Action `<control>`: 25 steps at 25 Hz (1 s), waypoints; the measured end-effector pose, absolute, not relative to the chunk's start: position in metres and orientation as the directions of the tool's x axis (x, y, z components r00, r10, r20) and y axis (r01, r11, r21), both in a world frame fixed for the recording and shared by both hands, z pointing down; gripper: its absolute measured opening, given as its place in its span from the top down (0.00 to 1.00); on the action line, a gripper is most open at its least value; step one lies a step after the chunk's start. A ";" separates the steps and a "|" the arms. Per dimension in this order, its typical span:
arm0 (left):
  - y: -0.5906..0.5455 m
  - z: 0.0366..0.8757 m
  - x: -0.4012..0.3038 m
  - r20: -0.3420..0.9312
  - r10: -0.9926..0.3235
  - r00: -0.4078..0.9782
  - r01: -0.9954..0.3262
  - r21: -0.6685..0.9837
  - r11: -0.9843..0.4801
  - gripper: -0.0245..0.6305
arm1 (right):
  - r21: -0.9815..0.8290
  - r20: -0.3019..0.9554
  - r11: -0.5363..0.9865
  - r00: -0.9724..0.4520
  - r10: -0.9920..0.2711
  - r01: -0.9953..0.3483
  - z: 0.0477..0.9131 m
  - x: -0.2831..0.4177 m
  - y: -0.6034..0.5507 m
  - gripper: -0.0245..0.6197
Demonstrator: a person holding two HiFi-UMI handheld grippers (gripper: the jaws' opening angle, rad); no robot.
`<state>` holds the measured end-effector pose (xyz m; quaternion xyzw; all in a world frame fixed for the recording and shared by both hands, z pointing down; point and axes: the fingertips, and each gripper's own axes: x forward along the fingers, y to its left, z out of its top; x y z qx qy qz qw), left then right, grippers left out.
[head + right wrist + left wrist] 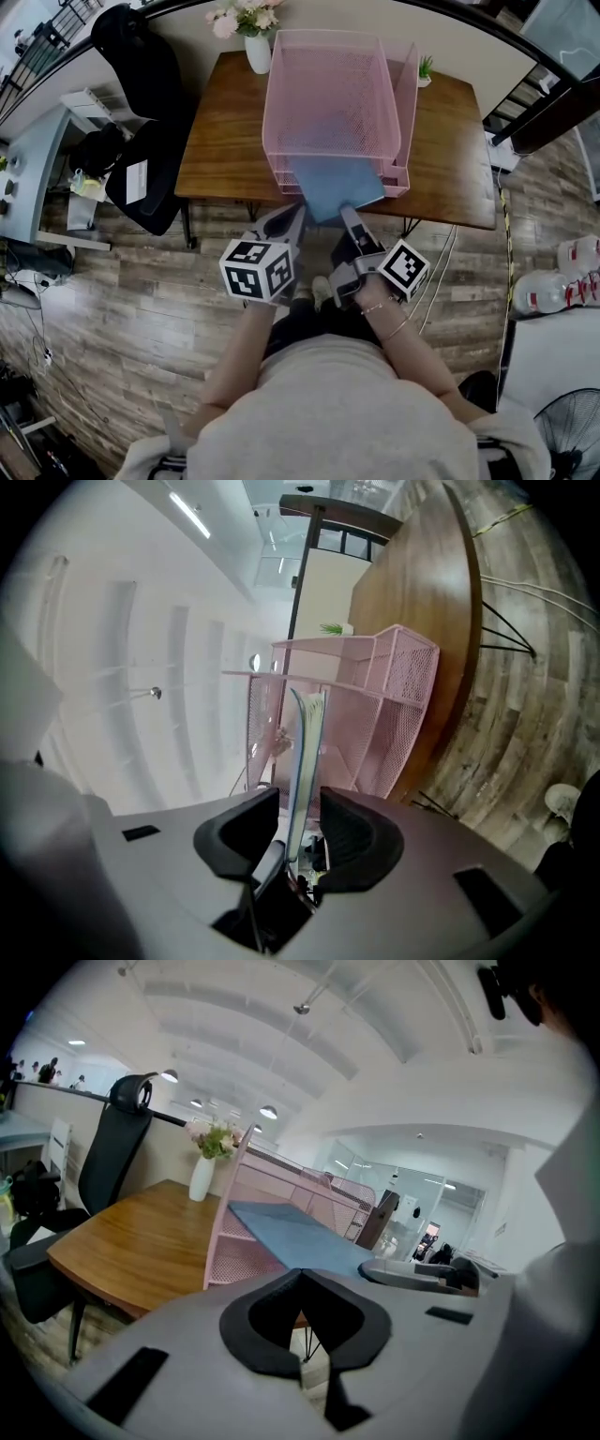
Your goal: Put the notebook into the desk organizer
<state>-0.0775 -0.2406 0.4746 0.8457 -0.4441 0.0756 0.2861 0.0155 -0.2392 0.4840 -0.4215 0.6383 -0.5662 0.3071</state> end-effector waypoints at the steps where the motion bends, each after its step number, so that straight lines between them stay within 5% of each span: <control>1: -0.239 0.475 -0.078 0.381 -0.709 0.594 -0.794 0.420 -0.439 0.95 | -0.983 0.078 0.010 -0.467 -0.881 -0.184 0.482 0.012 -0.234 0.76; 15: -0.226 0.481 -0.085 0.391 -0.695 0.603 -0.789 0.421 -0.448 0.95 | -0.989 0.100 -0.041 -0.437 -0.894 -0.142 0.488 -0.011 -0.225 0.90; 25: -0.235 0.479 -0.088 0.386 -0.704 0.596 -0.794 0.418 -0.442 0.95 | -0.988 0.086 -0.034 -0.363 -0.928 -0.148 0.489 -0.008 -0.249 0.90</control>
